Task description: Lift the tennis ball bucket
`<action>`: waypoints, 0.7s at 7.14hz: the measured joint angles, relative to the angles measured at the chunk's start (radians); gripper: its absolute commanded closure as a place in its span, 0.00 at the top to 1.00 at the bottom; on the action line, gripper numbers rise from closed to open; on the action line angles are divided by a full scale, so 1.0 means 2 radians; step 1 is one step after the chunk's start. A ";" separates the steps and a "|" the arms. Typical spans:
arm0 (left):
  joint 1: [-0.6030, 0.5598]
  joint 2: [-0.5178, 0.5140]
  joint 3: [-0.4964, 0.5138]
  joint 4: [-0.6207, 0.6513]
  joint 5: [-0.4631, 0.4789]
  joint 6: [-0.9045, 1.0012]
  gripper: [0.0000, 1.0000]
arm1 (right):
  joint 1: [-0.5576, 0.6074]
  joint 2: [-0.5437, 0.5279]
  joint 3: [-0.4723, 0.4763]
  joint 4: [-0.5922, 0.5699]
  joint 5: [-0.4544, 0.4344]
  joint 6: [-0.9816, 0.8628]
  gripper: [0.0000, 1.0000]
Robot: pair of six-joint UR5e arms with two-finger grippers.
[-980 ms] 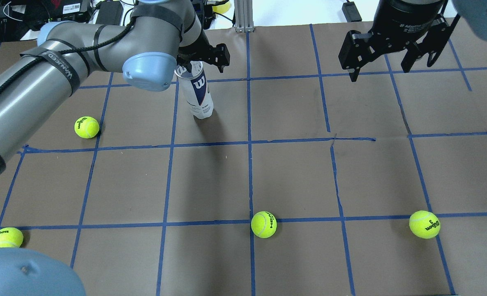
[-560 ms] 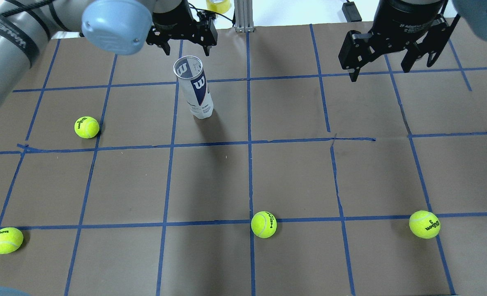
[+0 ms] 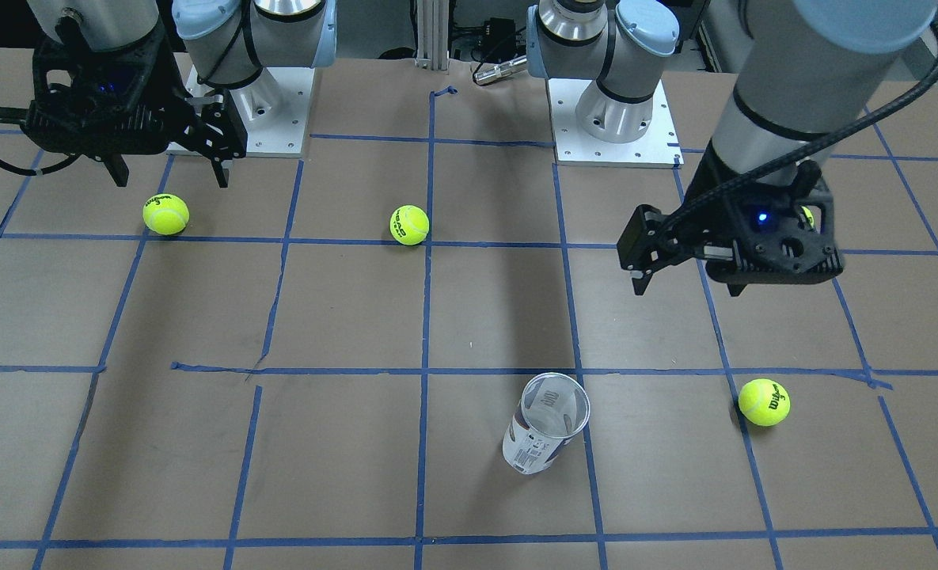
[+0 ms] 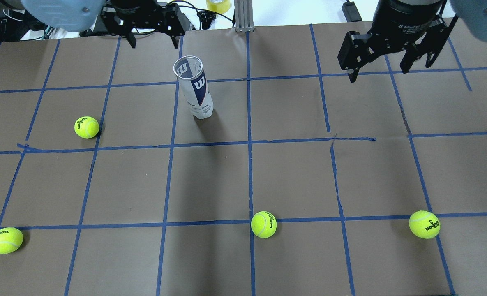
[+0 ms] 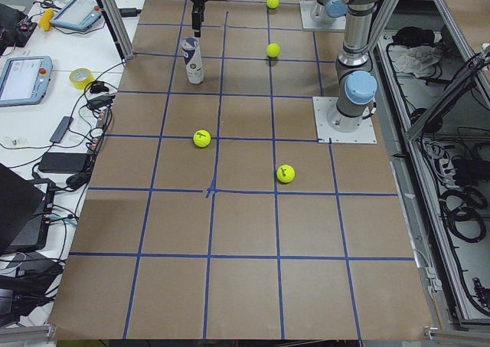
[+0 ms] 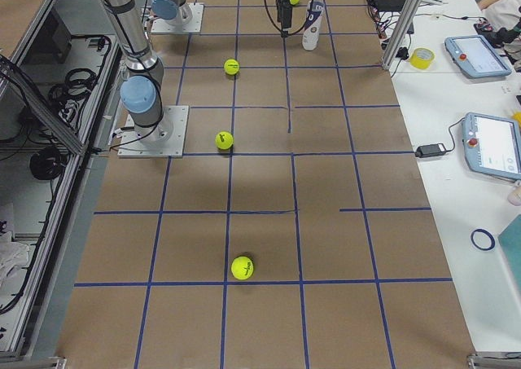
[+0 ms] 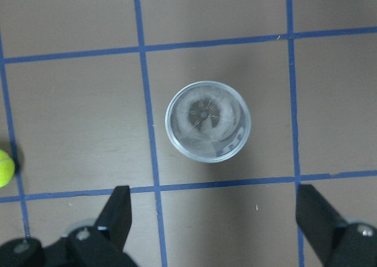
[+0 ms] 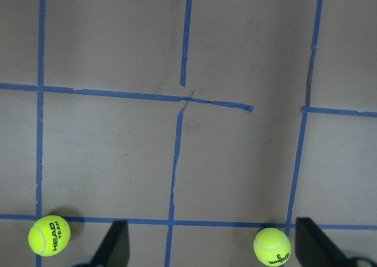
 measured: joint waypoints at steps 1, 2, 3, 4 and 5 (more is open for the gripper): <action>0.009 0.028 -0.032 -0.004 -0.001 0.004 1.00 | 0.000 -0.001 0.000 0.000 0.000 0.000 1.00; 0.013 0.051 -0.062 -0.002 0.000 0.000 1.00 | 0.000 -0.001 0.000 0.001 0.000 -0.001 1.00; 0.015 0.067 -0.085 0.003 0.002 -0.003 1.00 | 0.000 -0.001 0.000 0.001 0.000 -0.001 1.00; 0.016 0.074 -0.097 0.008 0.001 0.000 1.00 | 0.000 -0.001 0.000 -0.002 0.002 0.000 1.00; 0.018 0.076 -0.102 0.013 -0.003 0.002 1.00 | -0.001 0.001 0.000 -0.016 0.005 0.001 1.00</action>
